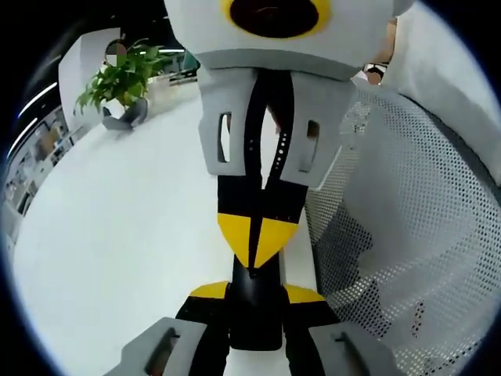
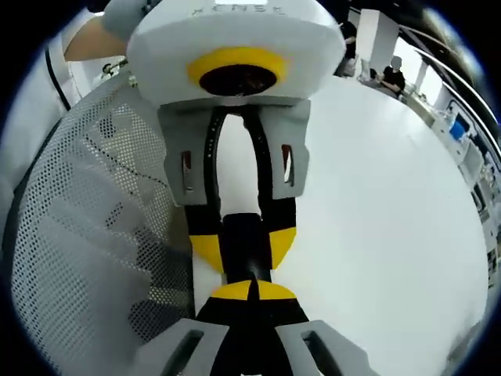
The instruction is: Press the specified remote control buttons in sequence, fully releasing each button before pressing the next.
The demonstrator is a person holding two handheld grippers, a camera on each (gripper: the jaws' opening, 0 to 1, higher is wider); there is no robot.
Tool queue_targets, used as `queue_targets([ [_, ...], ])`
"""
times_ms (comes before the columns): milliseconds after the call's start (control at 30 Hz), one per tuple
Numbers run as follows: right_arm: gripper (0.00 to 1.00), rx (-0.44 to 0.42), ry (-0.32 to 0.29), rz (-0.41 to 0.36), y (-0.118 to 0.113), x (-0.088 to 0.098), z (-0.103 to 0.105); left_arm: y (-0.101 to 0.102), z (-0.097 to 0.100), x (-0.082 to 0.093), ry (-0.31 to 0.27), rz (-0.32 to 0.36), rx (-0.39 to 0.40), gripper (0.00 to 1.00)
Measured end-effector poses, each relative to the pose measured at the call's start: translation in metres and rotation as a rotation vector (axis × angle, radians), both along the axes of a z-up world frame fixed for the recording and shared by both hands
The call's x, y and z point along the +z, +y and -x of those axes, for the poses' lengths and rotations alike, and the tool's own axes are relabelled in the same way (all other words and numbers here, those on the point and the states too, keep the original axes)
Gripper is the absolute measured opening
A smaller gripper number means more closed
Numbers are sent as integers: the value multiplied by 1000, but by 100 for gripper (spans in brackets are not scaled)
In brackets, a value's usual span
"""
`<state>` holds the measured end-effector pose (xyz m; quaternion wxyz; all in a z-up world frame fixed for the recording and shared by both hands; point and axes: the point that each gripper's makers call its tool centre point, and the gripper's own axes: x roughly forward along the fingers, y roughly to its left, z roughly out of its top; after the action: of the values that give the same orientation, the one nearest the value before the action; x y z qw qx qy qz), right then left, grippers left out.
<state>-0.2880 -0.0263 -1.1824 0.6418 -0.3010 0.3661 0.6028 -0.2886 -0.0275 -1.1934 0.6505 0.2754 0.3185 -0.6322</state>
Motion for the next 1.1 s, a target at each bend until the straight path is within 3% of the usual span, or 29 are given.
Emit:
queue_targets([
  [67,0,-32,31,-19,-2,2,0,0,0,0,-1,1,2,24],
  [167,0,-40,26,-24,-1,4,0,-1,1,0,3,6,6,24],
  [267,0,-12,13,-32,4,5,2,-4,2,0,3,13,-3,24],
  [333,0,25,20,16,2,-2,8,-5,3,1,2,6,-4,24],
  [500,0,81,-48,36,4,-1,6,-4,4,1,-1,11,3,24],
  [833,0,107,-83,36,4,-2,4,-4,5,2,-8,3,-2,24],
  [933,0,52,-33,0,4,0,3,-4,5,2,-12,-3,-4,24],
  [1000,0,72,-39,-26,3,0,4,-4,5,2,-14,-4,-4,24],
  [1100,0,-4,30,-84,3,3,6,-4,5,2,-15,-5,-2,24],
])
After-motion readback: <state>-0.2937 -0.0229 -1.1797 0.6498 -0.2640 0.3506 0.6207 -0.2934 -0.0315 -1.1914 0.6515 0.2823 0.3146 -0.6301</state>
